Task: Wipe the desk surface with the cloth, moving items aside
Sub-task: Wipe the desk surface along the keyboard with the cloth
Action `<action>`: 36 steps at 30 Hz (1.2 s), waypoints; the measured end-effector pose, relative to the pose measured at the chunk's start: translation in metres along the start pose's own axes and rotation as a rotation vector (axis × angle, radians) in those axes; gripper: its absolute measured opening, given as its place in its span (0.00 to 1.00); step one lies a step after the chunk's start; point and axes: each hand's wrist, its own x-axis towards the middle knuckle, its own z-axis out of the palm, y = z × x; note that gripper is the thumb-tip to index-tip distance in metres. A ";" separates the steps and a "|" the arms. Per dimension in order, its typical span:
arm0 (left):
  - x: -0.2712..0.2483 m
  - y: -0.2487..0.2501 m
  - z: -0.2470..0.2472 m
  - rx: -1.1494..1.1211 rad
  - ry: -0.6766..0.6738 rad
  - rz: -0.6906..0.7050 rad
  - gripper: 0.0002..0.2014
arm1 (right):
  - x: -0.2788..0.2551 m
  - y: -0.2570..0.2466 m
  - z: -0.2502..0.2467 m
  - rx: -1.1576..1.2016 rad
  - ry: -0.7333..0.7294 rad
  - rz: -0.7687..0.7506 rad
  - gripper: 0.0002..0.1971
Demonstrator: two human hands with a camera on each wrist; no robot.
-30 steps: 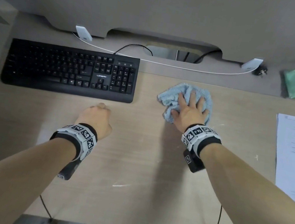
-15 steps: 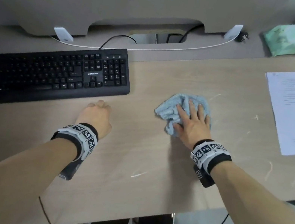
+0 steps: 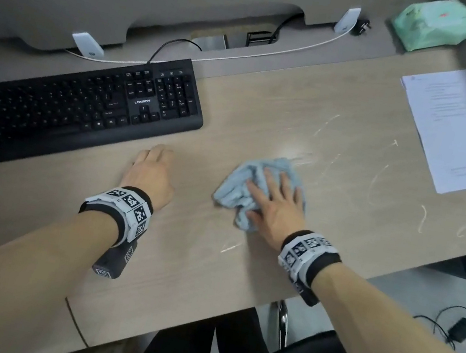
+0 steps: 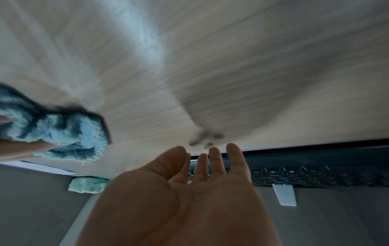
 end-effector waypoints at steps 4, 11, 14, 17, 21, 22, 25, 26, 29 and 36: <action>-0.009 0.002 0.008 -0.012 0.046 0.025 0.31 | 0.005 0.014 -0.007 0.064 0.057 0.211 0.34; -0.024 0.002 0.037 0.107 0.040 0.102 0.30 | -0.008 -0.051 0.008 0.003 0.039 -0.004 0.36; -0.029 0.000 0.040 0.114 0.018 0.119 0.33 | -0.029 -0.052 0.026 -0.059 0.009 -0.141 0.33; -0.030 0.000 0.036 0.085 -0.018 0.092 0.36 | -0.037 -0.027 0.029 -0.080 0.017 -0.169 0.34; -0.031 0.002 0.028 0.062 -0.049 0.082 0.37 | -0.035 0.003 0.024 -0.030 0.053 0.036 0.36; -0.031 0.001 0.029 0.064 -0.047 0.085 0.38 | -0.036 0.001 0.024 -0.009 0.067 0.096 0.35; -0.032 -0.004 0.033 0.068 -0.031 0.099 0.38 | -0.038 -0.028 0.029 0.066 0.107 0.242 0.31; -0.032 -0.006 0.033 0.069 -0.013 0.114 0.38 | -0.039 -0.043 0.032 0.074 0.111 0.254 0.31; -0.032 -0.014 0.036 0.105 0.023 0.182 0.38 | -0.049 -0.096 0.048 0.053 0.081 0.181 0.34; -0.050 -0.033 0.042 0.107 -0.040 0.273 0.37 | -0.097 -0.109 0.080 -0.009 0.039 0.048 0.33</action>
